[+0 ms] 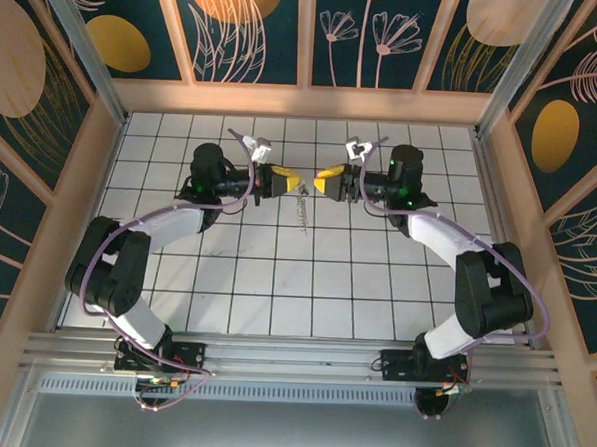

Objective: Put the keys on the keyring

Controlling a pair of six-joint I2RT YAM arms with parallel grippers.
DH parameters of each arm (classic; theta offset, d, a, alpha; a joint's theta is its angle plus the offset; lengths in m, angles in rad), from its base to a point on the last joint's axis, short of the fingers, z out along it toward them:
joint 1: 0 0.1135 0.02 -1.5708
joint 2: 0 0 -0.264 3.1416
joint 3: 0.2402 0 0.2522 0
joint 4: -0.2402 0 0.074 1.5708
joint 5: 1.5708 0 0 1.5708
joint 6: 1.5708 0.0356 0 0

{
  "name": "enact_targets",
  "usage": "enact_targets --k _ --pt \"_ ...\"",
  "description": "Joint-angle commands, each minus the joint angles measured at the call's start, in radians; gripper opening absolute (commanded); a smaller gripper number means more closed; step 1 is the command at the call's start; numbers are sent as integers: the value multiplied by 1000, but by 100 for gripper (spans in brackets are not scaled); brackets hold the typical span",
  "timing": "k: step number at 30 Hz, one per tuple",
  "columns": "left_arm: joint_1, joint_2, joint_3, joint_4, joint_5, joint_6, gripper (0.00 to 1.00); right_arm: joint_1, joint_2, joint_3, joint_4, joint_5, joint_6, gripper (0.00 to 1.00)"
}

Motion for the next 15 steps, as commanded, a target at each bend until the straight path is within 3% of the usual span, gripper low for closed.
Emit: enact_targets --k 1,15 --pt "-7 -36 -15 126 -12 -60 0 4 -37 -56 125 35 48 46" --pt "-18 -40 -31 135 -10 -66 0 82 -33 -67 133 70 20 53"
